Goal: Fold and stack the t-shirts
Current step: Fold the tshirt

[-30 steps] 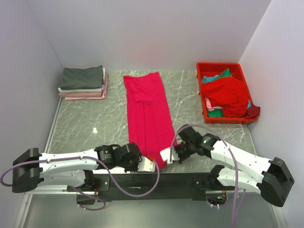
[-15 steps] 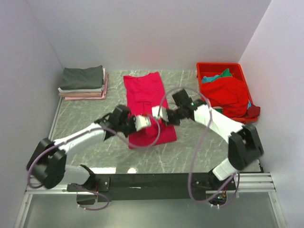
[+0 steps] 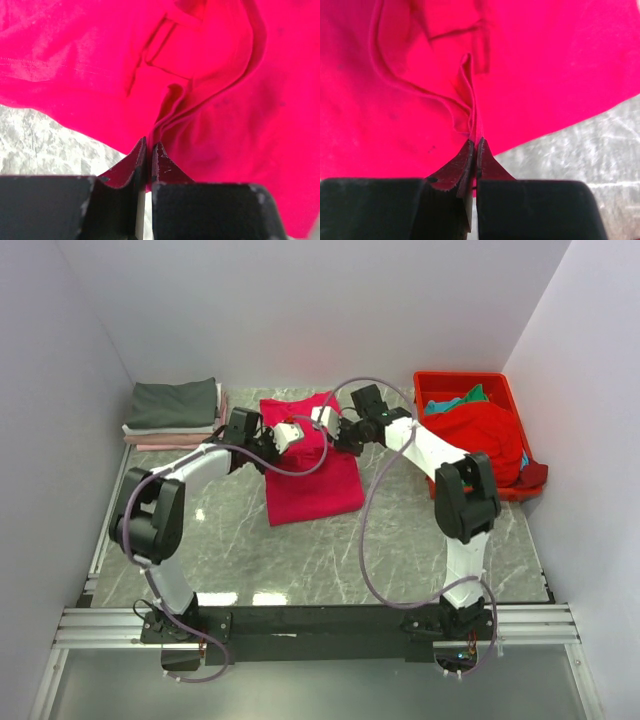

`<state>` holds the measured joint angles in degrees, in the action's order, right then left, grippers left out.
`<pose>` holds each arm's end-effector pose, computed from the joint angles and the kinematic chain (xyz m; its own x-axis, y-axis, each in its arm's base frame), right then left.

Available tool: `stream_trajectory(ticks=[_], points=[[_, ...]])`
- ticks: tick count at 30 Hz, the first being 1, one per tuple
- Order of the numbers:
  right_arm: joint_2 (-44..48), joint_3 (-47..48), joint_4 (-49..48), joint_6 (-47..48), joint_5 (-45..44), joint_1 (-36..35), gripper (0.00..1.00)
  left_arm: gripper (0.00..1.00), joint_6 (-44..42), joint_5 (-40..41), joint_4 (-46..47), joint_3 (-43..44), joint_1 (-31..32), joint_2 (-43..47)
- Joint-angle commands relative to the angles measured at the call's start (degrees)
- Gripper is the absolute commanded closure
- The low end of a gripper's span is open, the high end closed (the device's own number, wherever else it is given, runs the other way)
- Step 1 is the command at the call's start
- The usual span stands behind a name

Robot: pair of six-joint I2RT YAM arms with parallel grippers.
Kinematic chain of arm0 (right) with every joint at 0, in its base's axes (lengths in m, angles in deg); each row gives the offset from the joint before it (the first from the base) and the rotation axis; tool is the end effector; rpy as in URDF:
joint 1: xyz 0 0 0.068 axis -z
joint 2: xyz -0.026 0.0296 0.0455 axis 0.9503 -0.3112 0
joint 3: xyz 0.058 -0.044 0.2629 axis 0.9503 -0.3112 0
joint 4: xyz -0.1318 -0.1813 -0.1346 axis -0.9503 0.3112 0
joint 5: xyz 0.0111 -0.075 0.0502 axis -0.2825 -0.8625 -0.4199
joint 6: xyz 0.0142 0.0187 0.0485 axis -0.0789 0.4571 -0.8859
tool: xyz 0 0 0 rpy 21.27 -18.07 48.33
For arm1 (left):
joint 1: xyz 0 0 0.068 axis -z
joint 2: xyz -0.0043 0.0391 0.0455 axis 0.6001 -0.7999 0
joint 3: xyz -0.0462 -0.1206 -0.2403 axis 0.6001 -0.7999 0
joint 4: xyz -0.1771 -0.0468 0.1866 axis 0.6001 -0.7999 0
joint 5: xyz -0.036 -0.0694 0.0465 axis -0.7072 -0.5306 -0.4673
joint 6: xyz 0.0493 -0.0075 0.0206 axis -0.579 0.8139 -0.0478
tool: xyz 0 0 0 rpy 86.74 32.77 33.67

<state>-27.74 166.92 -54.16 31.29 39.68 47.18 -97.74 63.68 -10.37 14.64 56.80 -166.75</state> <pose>0.3894 0.1969 0.2366 0.0909 -0.7524 -0.6524 -0.9467 0.1380 -0.2911 0.3569 -0.1443 0.2120 -0.1797 0.6539 -0.7349 0.8583 0.4693 0.2077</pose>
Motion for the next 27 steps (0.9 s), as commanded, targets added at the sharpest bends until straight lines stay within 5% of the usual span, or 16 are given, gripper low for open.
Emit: stream_trajectory(ticks=[1, 16, 20, 21, 23, 24, 27], points=[[-2.82, 6.41, -1.57, -2.93, -1.03, 0.43, 1.00, 1.00, -0.23, -3.76, 0.94, 4.25, -1.02, -2.67], [-8.62, 11.34, -0.69, -4.87, -3.49, 1.31, 1.00, 0.99, 1.70, -3.15, 2.70, 8.21, -2.26, -8.04], [-9.68, 11.87, -1.39, -6.00, -4.02, 1.31, 0.90, 0.96, 2.93, 0.09, 4.27, 7.95, -2.43, -8.57], [-9.94, 12.04, -1.57, -6.36, -4.37, 1.31, 0.84, 0.91, 3.46, 1.06, 5.06, 7.51, -2.43, -8.48], [-9.95, 11.70, -4.28, -9.32, -7.08, 1.31, 0.59, 0.43, 6.61, 3.78, 7.26, 7.16, -2.52, -8.13], [-9.86, 10.65, -6.21, -11.44, -8.66, 1.31, 0.57, 0.30, 8.19, 7.80, 9.88, 7.07, -2.52, -7.43], [-8.19, 8.36, -14.56, -19.79, -17.01, 1.83, 0.47, 0.22, 16.27, 15.72, 16.55, 6.98, -3.92, -4.37]])
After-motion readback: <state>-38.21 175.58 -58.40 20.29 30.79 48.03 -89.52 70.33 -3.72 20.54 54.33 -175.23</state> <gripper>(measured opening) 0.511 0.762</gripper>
